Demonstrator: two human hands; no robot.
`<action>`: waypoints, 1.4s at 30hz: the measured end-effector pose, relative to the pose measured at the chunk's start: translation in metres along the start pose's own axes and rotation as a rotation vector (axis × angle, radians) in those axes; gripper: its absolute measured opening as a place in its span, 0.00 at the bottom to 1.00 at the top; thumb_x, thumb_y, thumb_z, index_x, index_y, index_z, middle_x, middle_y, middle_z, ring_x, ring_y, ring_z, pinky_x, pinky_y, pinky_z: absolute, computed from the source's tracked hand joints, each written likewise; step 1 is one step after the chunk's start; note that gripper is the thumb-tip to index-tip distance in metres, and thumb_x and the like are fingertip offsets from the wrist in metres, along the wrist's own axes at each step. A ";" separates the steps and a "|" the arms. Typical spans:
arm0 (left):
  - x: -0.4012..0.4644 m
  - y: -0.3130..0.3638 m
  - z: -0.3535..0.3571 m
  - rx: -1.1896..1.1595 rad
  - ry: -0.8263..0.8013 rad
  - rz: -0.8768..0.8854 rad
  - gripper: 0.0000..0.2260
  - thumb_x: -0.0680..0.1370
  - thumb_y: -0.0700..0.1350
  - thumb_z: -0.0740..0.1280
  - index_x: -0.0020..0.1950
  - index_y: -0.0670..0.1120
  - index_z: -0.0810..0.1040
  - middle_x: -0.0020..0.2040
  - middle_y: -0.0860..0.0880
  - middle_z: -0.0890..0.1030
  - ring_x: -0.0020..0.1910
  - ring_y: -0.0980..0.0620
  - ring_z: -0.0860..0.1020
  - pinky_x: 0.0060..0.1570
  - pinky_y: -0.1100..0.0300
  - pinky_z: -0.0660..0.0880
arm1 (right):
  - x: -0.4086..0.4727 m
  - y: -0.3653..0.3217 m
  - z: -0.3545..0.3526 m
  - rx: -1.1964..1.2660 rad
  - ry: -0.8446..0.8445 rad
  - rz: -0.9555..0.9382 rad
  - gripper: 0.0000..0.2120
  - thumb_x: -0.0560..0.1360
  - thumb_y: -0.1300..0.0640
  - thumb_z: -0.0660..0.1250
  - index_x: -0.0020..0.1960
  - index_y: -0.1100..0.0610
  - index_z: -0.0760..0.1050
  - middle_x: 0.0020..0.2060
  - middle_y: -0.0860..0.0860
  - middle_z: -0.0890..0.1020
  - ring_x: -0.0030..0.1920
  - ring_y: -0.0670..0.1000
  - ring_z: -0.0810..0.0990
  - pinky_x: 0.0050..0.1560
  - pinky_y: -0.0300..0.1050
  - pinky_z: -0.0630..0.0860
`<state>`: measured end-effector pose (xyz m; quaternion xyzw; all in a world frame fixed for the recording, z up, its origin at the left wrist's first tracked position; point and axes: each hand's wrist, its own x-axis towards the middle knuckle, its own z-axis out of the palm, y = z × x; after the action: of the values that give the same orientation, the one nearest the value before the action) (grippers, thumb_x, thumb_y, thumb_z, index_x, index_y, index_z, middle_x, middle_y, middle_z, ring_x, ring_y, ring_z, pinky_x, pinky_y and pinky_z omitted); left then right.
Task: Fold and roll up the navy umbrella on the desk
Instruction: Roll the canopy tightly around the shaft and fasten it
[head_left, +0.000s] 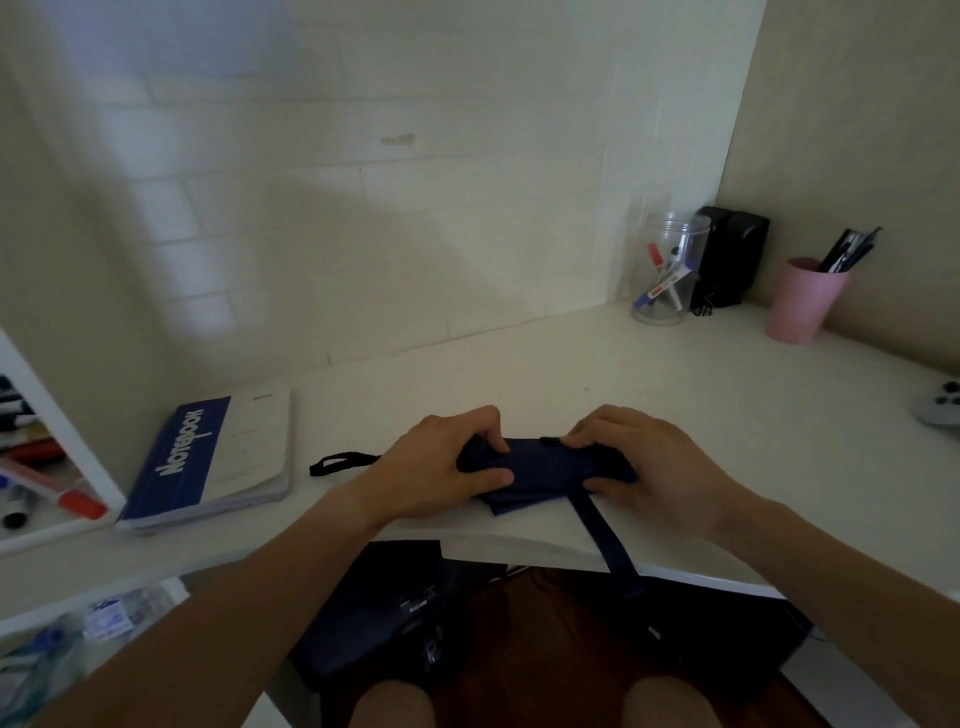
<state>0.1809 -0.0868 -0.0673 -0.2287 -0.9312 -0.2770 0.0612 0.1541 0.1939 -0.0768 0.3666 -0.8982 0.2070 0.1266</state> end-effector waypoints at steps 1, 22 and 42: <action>-0.002 0.000 0.001 -0.018 0.013 -0.009 0.10 0.76 0.55 0.73 0.51 0.55 0.74 0.44 0.52 0.82 0.40 0.49 0.80 0.42 0.48 0.77 | -0.007 -0.005 0.002 -0.042 0.036 -0.005 0.22 0.71 0.54 0.76 0.64 0.47 0.78 0.59 0.43 0.80 0.57 0.45 0.79 0.55 0.48 0.81; -0.013 0.036 0.037 0.165 0.118 0.080 0.16 0.75 0.49 0.72 0.57 0.51 0.69 0.49 0.51 0.82 0.44 0.50 0.79 0.45 0.54 0.75 | -0.058 -0.081 0.022 -0.088 0.392 0.008 0.09 0.71 0.63 0.75 0.47 0.50 0.84 0.45 0.43 0.85 0.44 0.43 0.83 0.43 0.41 0.80; -0.020 0.037 0.054 0.152 0.353 0.097 0.10 0.77 0.55 0.68 0.54 0.54 0.72 0.49 0.58 0.81 0.45 0.57 0.77 0.47 0.58 0.71 | -0.007 -0.054 -0.019 0.315 0.223 0.470 0.09 0.73 0.60 0.76 0.39 0.48 0.82 0.33 0.45 0.86 0.30 0.42 0.85 0.39 0.41 0.83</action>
<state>0.2165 -0.0380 -0.0994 -0.2159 -0.9122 -0.2385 0.2538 0.1988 0.1724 -0.0483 0.1390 -0.8959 0.4062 0.1147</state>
